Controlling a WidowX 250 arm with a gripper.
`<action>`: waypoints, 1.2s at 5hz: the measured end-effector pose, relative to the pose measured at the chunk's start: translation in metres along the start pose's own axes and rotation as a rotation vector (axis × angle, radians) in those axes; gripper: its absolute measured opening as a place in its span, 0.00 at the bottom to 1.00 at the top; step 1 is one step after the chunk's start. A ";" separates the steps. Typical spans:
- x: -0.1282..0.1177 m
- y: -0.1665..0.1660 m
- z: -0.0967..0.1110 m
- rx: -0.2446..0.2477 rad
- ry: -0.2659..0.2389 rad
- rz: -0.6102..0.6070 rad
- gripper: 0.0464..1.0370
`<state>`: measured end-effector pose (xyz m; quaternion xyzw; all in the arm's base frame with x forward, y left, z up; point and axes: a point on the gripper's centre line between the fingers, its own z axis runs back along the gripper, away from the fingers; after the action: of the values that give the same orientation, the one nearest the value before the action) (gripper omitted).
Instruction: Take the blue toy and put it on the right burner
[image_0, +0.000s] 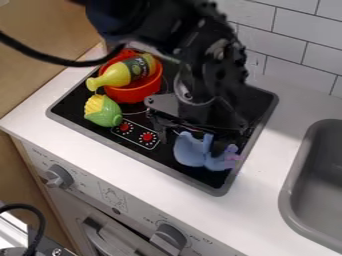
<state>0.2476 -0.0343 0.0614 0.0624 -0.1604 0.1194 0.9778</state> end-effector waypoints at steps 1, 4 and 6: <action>0.003 0.000 -0.004 0.002 -0.022 -0.009 0.96; 0.007 0.010 -0.010 -0.043 0.015 0.010 0.42; 0.006 0.019 0.006 -0.069 0.072 0.008 0.10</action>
<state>0.2465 -0.0158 0.0710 0.0238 -0.1294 0.1201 0.9840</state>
